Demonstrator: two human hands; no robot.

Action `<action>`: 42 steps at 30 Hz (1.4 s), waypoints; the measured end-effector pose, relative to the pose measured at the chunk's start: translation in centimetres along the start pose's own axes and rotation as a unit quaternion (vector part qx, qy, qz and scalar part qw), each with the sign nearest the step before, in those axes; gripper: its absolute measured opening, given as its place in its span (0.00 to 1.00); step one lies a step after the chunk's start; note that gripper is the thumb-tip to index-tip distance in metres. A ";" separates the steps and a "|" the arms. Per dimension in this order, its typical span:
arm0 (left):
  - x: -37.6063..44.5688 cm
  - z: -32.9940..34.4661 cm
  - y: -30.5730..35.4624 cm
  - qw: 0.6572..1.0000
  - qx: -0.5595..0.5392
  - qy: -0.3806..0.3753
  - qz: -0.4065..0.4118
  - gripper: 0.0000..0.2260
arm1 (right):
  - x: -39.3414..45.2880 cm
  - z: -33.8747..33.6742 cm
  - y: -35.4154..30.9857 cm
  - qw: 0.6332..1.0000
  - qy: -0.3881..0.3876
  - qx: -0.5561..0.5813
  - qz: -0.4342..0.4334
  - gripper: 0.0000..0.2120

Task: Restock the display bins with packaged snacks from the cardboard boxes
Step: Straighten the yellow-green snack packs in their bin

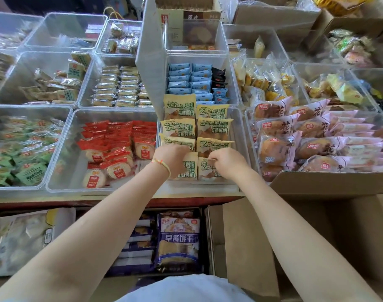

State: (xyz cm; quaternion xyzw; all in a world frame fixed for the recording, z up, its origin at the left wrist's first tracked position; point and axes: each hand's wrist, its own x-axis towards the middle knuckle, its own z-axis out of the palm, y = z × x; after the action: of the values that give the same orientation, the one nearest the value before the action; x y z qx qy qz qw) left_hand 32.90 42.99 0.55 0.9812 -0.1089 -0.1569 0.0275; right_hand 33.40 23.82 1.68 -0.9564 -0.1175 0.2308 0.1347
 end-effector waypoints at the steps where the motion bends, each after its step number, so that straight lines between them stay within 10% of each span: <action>1: -0.1 0.2 0.1 1.000 -0.003 0.017 -0.004 0.14 | 0.3 -0.5 -0.1 1.000 -0.015 0.000 0.000 0.16; 8: -0.5 1.1 0.8 0.998 -0.017 0.063 -0.023 0.13 | 1.8 -1.8 0.6 0.995 -0.063 0.074 0.012 0.24; 18: 0.4 -1.2 4.0 0.959 -0.277 0.053 -0.010 0.06 | -1.9 -0.6 6.7 0.940 0.084 0.323 0.076 0.09; 25: 1.3 -0.8 4.2 0.958 -0.276 0.029 -0.069 0.06 | -0.6 1.2 5.9 0.787 0.052 0.567 0.237 0.12; 34: 2.3 -0.7 5.8 0.962 -0.243 0.049 -0.114 0.04 | -1.4 1.1 5.6 0.917 0.110 0.379 0.061 0.07; 42: 2.1 -0.3 4.4 0.953 -0.301 0.005 -0.030 0.11 | -1.1 1.1 6.0 0.896 0.058 0.434 0.075 0.11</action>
State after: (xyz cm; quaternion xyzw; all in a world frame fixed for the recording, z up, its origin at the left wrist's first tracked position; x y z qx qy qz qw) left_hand 34.06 38.28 0.55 0.9309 -0.0265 -0.1784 0.3177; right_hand 32.88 18.11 -0.72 -0.8208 0.0743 0.2128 0.5248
